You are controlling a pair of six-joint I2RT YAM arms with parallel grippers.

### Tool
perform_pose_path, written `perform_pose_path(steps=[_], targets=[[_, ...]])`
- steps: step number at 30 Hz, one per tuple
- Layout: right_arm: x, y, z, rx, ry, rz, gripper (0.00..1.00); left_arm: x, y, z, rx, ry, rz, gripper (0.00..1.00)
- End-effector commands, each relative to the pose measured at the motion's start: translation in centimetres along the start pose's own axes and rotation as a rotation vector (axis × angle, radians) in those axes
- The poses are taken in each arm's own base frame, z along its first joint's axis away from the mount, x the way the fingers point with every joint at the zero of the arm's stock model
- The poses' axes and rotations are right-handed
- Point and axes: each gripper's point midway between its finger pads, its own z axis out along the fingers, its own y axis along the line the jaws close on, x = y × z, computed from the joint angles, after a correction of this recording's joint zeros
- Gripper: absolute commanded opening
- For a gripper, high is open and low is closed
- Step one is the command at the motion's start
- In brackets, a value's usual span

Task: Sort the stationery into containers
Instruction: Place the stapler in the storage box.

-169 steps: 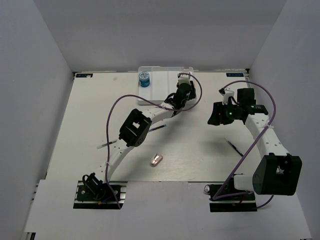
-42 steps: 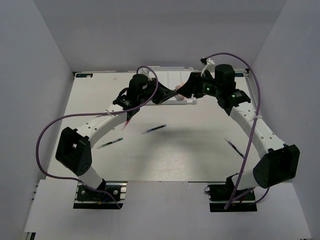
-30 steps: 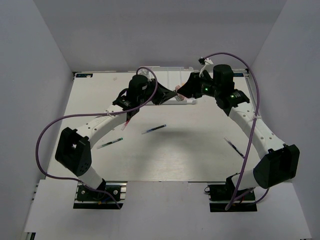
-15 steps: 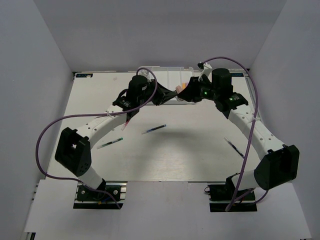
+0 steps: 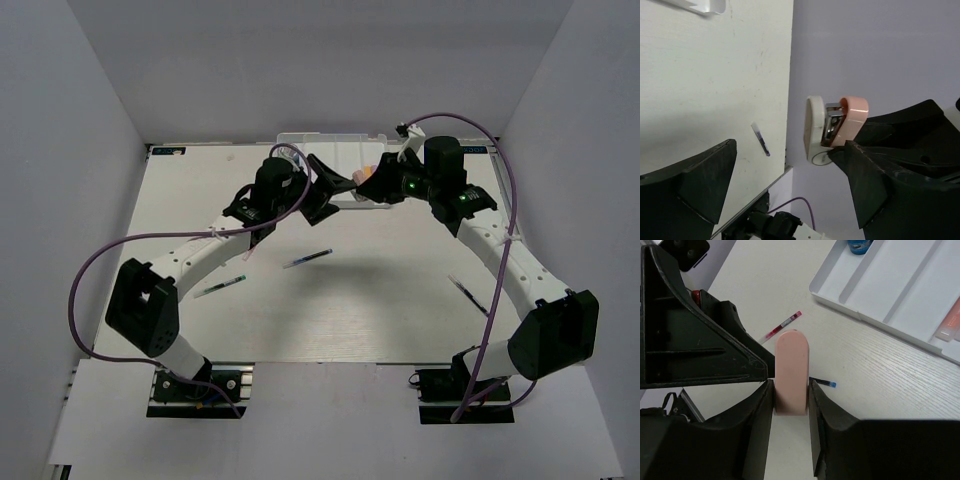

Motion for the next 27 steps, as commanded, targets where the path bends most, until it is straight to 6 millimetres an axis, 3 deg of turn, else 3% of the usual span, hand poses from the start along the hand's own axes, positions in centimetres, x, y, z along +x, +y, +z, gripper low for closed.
perform_pose_path(steps=[1,3,7,8,10,11,12,13,14,18,19,20,21,22,23,24,25,27], targets=[[-3.8,0.7,-1.0,0.014,-0.106,-0.066,0.00,-0.9,0.0,-2.0,-0.017,-0.050,0.028,0.98],[-3.8,-0.1,-0.9,0.054,-0.107,-0.057,0.00,-1.6,1.0,-2.4,-0.042,-0.081,0.039,0.98],[-4.6,-2.8,-0.5,0.193,-0.126,-0.054,0.00,-5.3,2.3,-3.8,-0.102,-0.196,0.122,0.98],[-6.1,-3.6,-0.6,0.253,-0.164,-0.059,0.00,-6.6,3.0,-4.4,-0.133,-0.227,0.141,0.98],[-6.3,-5.4,0.7,0.317,-0.153,-0.055,0.00,-9.1,3.5,-5.4,-0.197,-0.307,0.230,0.98],[-8.0,-5.3,0.9,0.332,-0.186,-0.065,0.00,-9.4,4.7,-5.8,-0.256,-0.306,0.243,0.98],[-7.6,-7.1,2.4,0.380,-0.166,-0.055,0.00,-11.1,5.1,-6.6,-0.300,-0.352,0.320,0.98],[-9.1,-6.9,2.8,0.375,-0.190,-0.065,0.00,-12.1,6.3,-7.4,-0.371,-0.383,0.346,0.98],[-8.4,-8.7,4.5,0.425,-0.165,-0.062,0.00,-12.7,6.9,-7.9,-0.405,-0.399,0.365,0.98],[-8.6,-11.7,8.8,0.510,-0.164,-0.110,0.00,-16.4,9.2,-10.9,-0.567,-0.487,0.449,0.98],[-8.6,-12.3,9.8,0.527,-0.167,-0.136,0.00,-17.5,8.2,-11.4,-0.572,-0.503,0.496,0.98],[-8.3,-13.9,11.3,0.572,-0.162,-0.143,0.00,-18.1,8.5,-11.4,-0.601,-0.490,0.537,0.98],[-8.3,-14.2,12.2,0.581,-0.162,-0.158,0.00,-18.9,8.6,-11.7,-0.632,-0.475,0.595,0.98],[-8.3,-14.6,13.1,0.588,-0.168,-0.168,0.00,-19.2,7.7,-12.1,-0.644,-0.462,0.617,0.98],[-6.9,-15.9,14.8,0.601,-0.133,-0.189,0.00,-19.5,8.3,-11.8,-0.660,-0.429,0.632,0.98],[-7.7,-15.8,15.3,0.597,-0.153,-0.201,0.00,-19.2,8.5,-11.6,-0.665,-0.389,0.673,0.98],[-6.6,-16.3,16.8,0.597,-0.138,-0.209,0.00,-19.1,9.4,-11.9,-0.682,-0.356,0.676,0.98],[-6.4,-16.4,17.9,0.605,-0.137,-0.235,0.00,-18.3,10.5,-11.7,-0.673,-0.283,0.698,0.98]])
